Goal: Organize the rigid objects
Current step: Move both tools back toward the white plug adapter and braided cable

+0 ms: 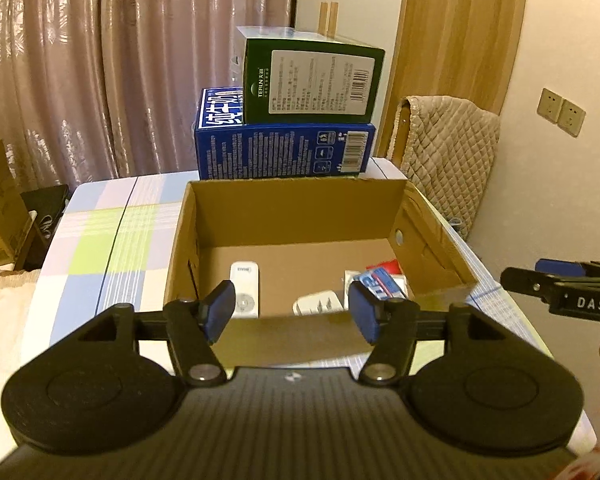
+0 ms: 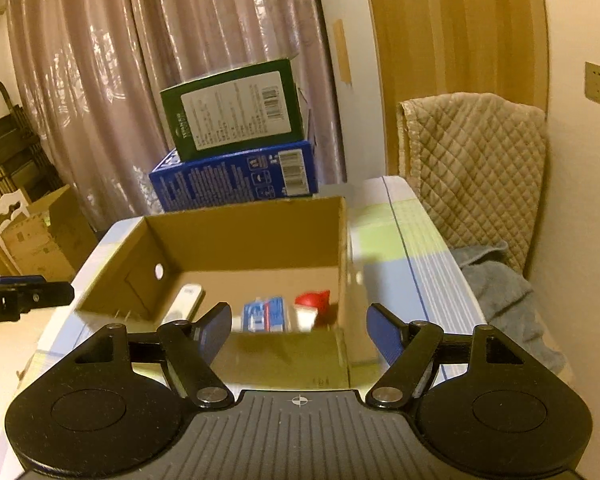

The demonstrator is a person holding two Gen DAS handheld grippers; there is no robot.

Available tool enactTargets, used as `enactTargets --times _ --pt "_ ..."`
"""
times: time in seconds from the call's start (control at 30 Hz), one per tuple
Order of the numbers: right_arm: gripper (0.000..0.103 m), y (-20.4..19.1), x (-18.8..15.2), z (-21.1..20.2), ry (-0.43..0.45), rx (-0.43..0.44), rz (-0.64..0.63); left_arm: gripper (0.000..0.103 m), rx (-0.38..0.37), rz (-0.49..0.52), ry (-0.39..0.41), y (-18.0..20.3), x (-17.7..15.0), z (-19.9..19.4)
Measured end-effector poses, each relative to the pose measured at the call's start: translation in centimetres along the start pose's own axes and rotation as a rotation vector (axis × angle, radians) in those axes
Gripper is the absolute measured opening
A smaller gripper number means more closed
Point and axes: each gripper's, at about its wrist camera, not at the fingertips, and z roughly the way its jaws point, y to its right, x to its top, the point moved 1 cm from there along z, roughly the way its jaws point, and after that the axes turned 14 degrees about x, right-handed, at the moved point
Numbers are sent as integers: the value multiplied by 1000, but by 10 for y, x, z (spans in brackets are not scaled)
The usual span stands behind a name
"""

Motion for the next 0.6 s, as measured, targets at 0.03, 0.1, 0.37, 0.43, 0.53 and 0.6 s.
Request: enactTargets --times 0.03,0.1,0.37,0.43,0.53,0.6 --pt "72 -1 -6 -8 -4 -2 9 60 2 1 3 0 -5 -7" --pt "72 -4 -15 -22 -7 -3 18 61 8 -3 4 0 -15 -18" --pt "72 -22 -74 -72 -8 3 89 70 17 -44 -11 2 -69 -61" --pt "72 -27 -87 -80 -11 10 113 72 29 -60 -10 3 -83 -70" --pt "72 -35 -104 -88 -27 35 136 72 46 -71 -17 7 -104 -79" --pt "72 -40 -112 -91 -36 41 134 73 39 -85 -37 9 -116 -83"
